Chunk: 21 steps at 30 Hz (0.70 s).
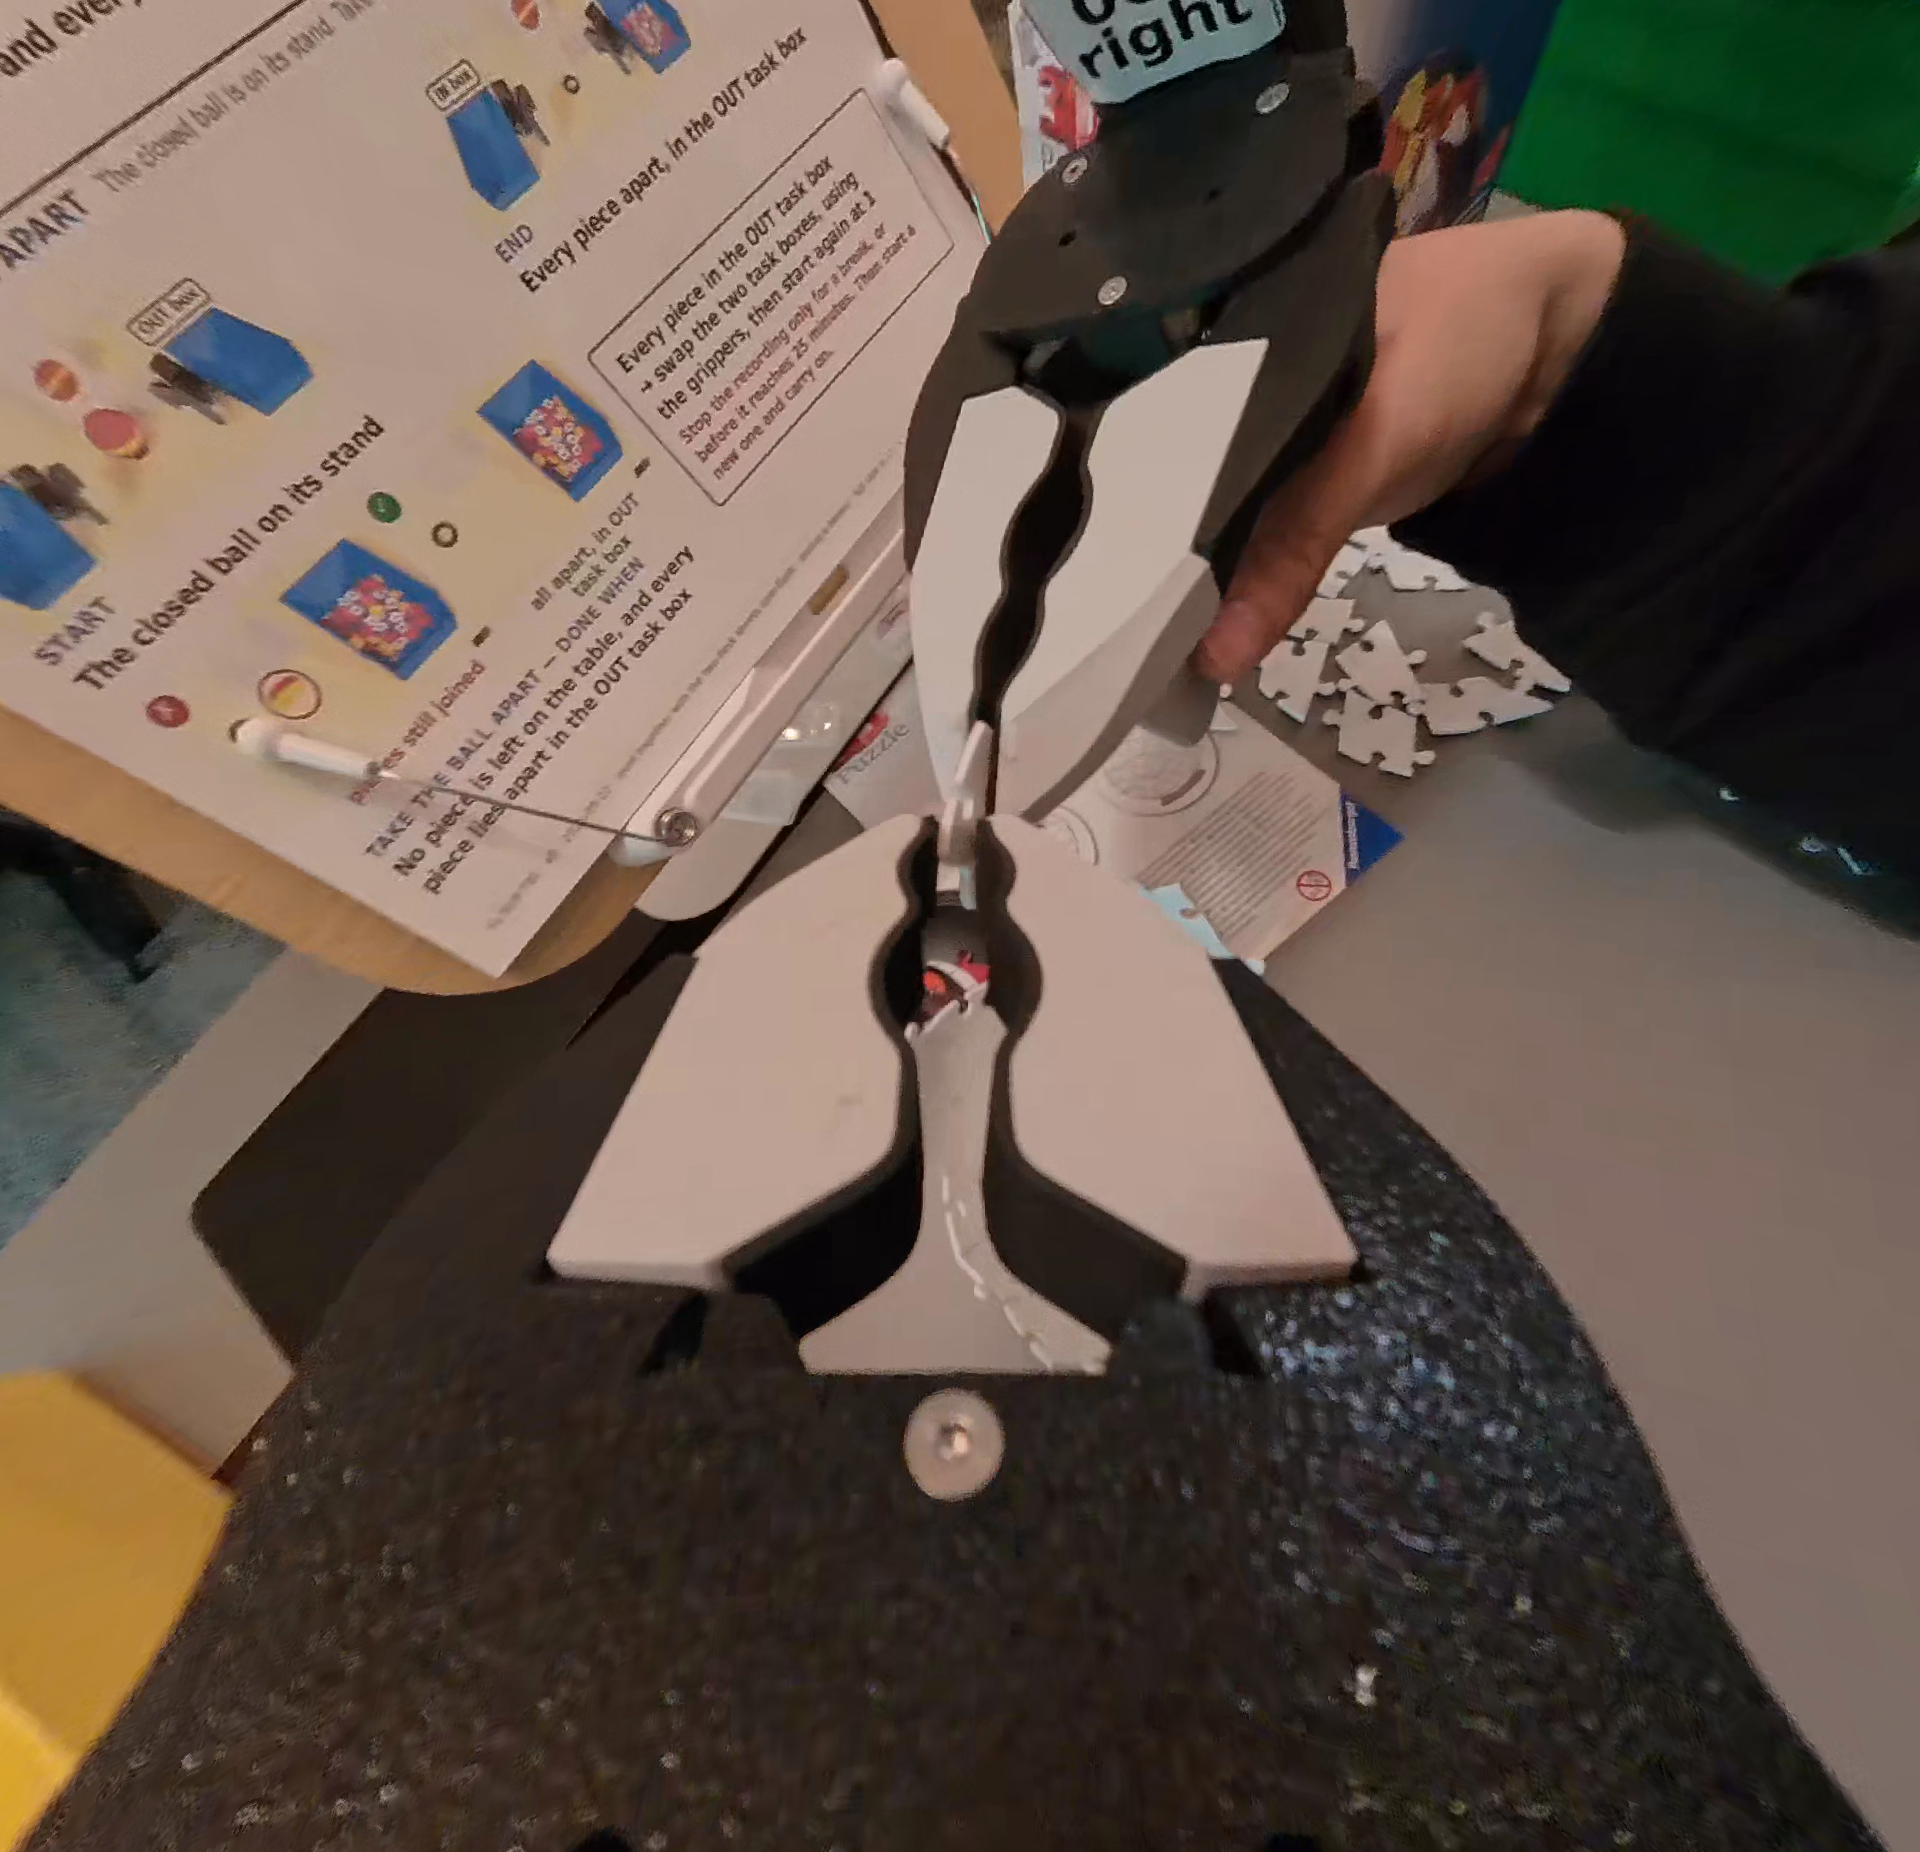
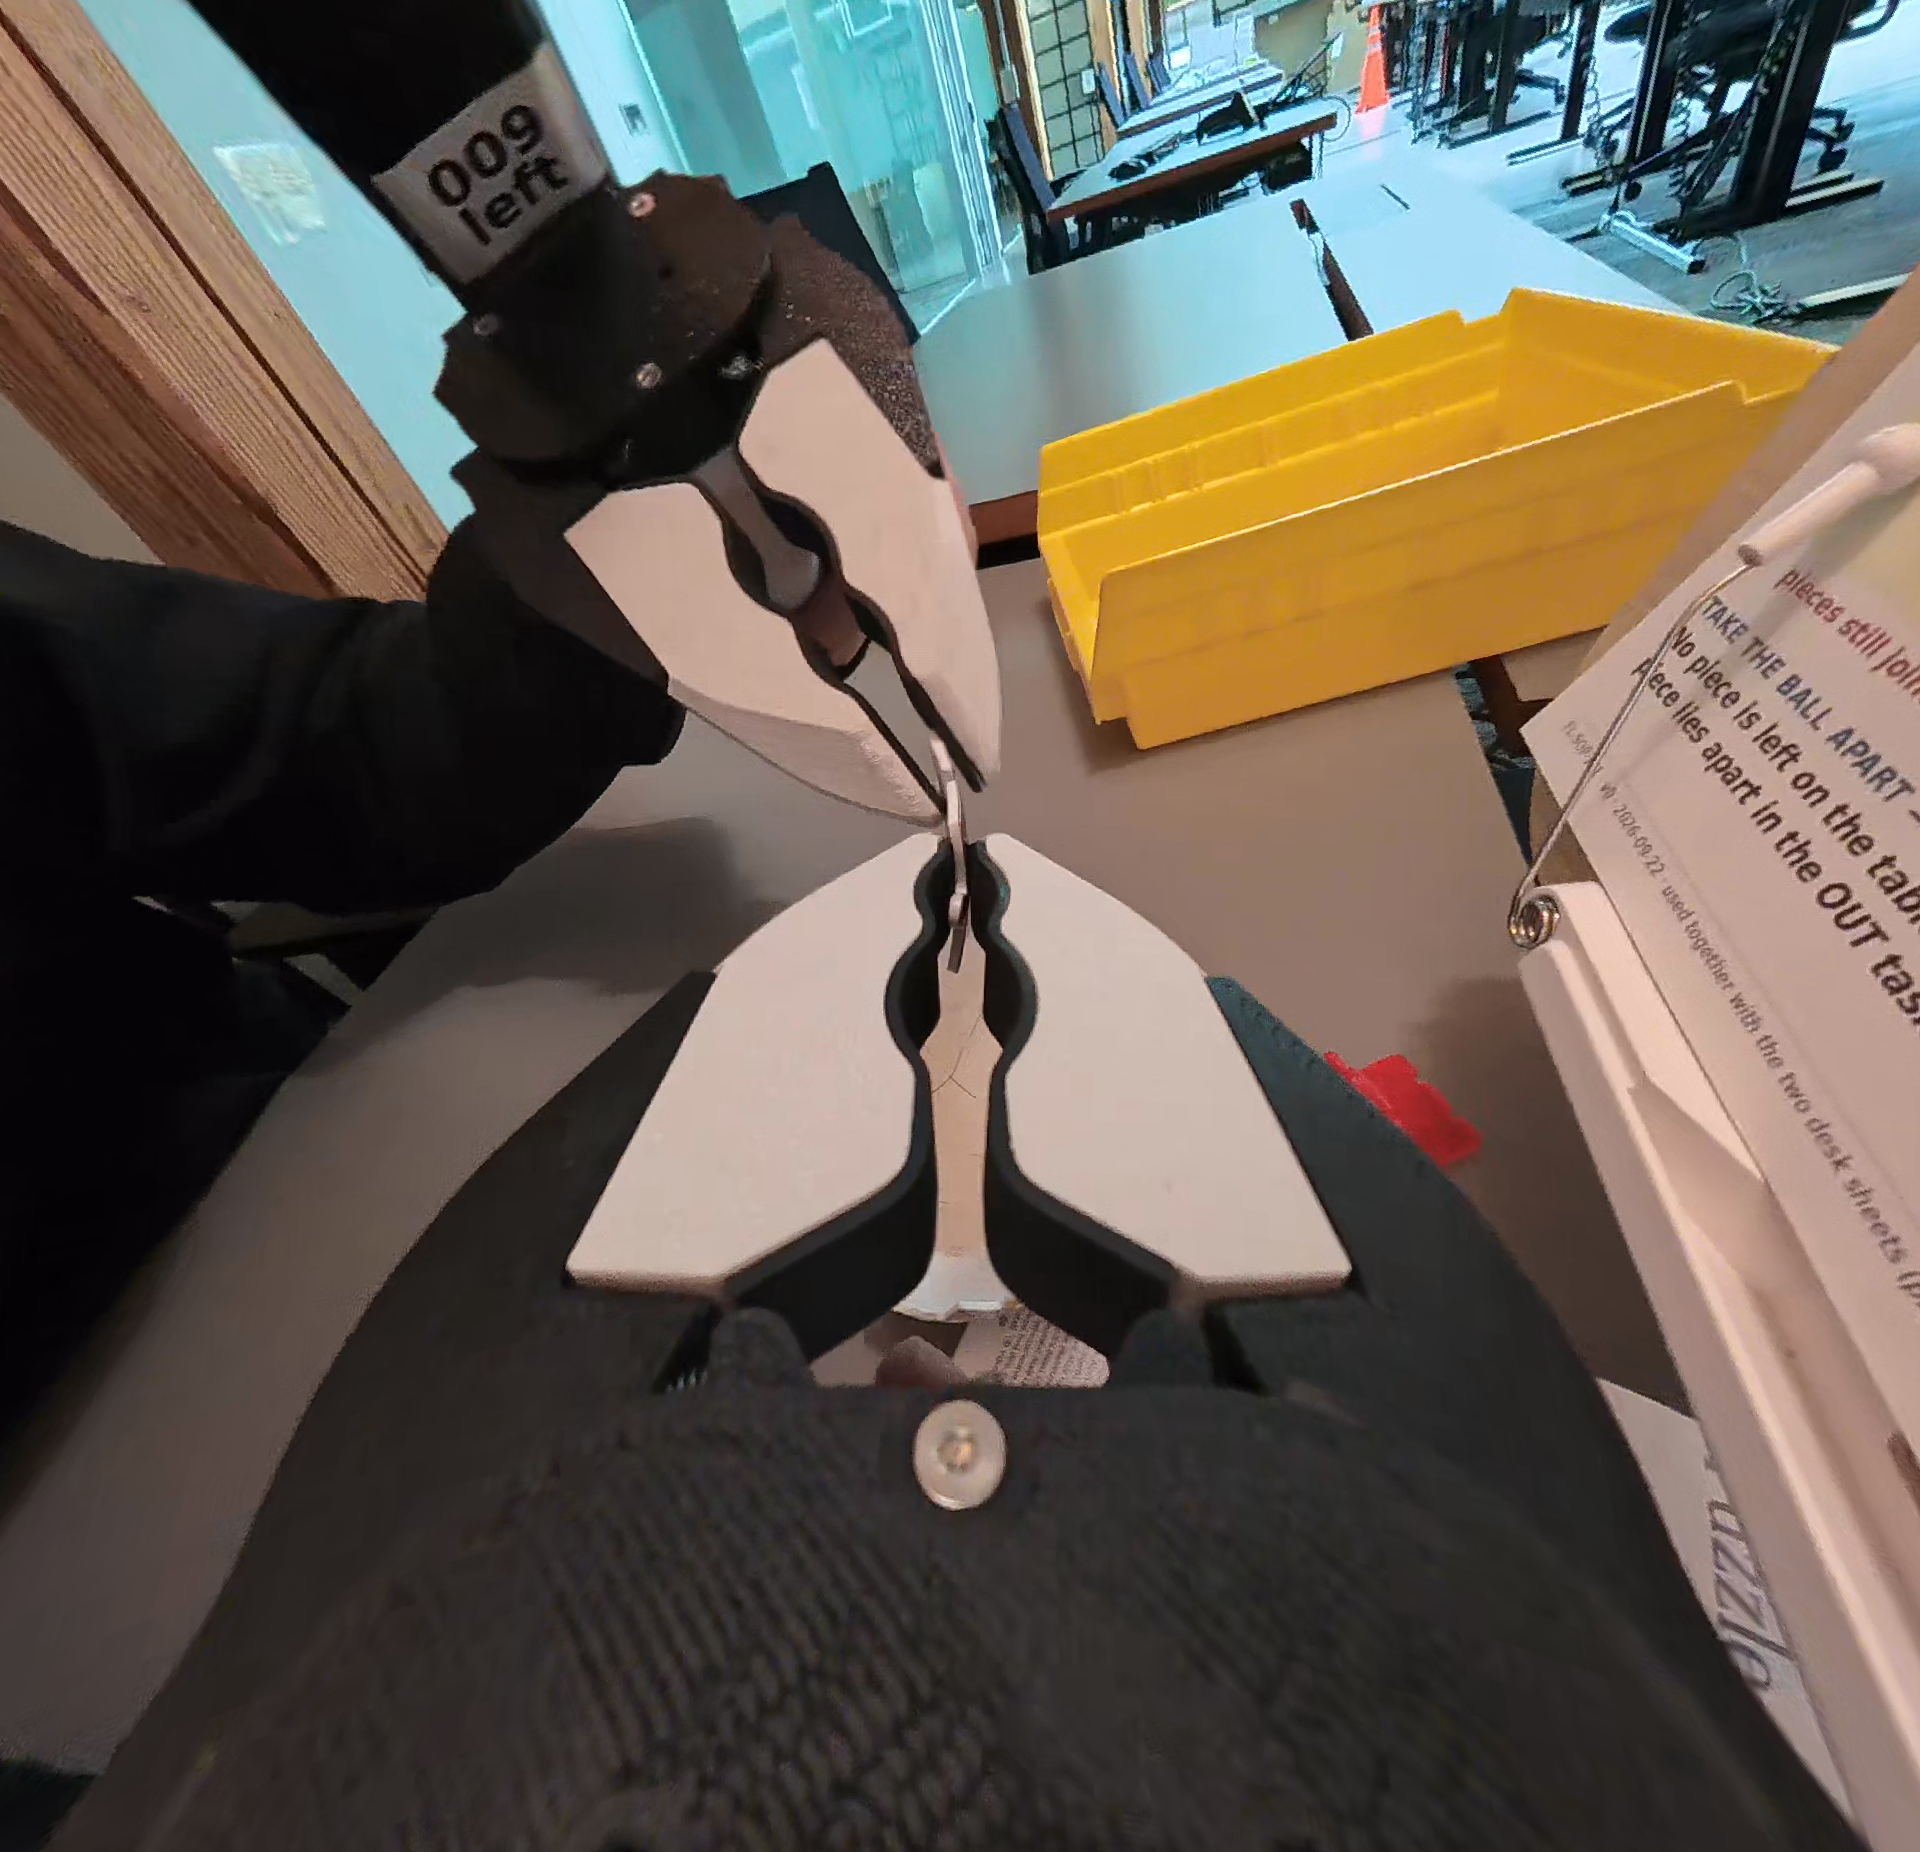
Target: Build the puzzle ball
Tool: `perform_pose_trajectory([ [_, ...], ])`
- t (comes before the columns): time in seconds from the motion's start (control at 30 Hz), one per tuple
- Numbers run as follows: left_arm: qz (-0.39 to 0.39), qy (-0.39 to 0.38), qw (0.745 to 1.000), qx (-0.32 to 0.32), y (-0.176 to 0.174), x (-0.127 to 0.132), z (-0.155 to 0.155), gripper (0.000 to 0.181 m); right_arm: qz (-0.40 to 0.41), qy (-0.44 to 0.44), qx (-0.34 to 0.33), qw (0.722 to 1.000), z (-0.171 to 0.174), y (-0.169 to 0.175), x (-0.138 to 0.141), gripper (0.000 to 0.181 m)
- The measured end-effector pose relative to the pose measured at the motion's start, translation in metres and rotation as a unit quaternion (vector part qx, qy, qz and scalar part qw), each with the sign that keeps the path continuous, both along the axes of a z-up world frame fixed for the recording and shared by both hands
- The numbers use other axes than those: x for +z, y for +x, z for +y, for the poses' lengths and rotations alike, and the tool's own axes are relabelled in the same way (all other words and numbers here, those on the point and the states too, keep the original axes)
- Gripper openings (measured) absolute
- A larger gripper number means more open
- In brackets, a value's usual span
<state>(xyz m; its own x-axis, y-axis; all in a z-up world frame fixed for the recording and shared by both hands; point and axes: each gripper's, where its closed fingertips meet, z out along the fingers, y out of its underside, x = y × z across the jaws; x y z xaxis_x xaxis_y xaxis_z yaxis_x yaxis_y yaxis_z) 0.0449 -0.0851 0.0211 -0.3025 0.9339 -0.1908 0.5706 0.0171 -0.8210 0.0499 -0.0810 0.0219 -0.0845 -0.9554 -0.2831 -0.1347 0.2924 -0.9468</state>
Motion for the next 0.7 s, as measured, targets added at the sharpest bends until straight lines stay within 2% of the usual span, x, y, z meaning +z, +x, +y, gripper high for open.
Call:
perform_pose_trajectory([
  [0.23,0.047,0.024,0.998,-0.031,-0.003,-0.007,-0.01,0.002,0.005,0.013,-0.025,1.0,-0.011,-0.005,-0.007,0.006],
  [0.27,0.04,0.017,0.999,-0.027,-0.001,-0.009,-0.014,0.002,0.022,0.01,-0.039,0.999,-0.016,-0.007,-0.011,0.011],
  [0.3,0.034,0.011,0.999,-0.033,0.0,-0.01,-0.015,0.002,0.044,0.003,-0.064,0.997,-0.023,-0.01,-0.016,0.022],
  [0.33,0.028,0.007,0.999,-0.039,0.001,-0.012,-0.015,0.002,0.061,-0.009,-0.079,0.995,-0.027,-0.012,-0.02,0.024],
  [0.47,0.008,0.011,0.999,-0.051,0.004,-0.022,-0.017,0.001,0.098,-0.069,-0.076,0.99,-0.026,-0.006,-0.027,0.016],
  [0.57,0.007,0.029,0.998,-0.062,0.005,-0.029,-0.018,0.001,0.124,-0.092,-0.055,0.986,-0.022,-0.002,-0.033,0.003],
  [0.7,-0.001,0.047,0.996,-0.071,0.009,-0.036,-0.022,0.001,0.146,-0.112,-0.039,0.982,-0.024,0.001,-0.041,0.003],
])
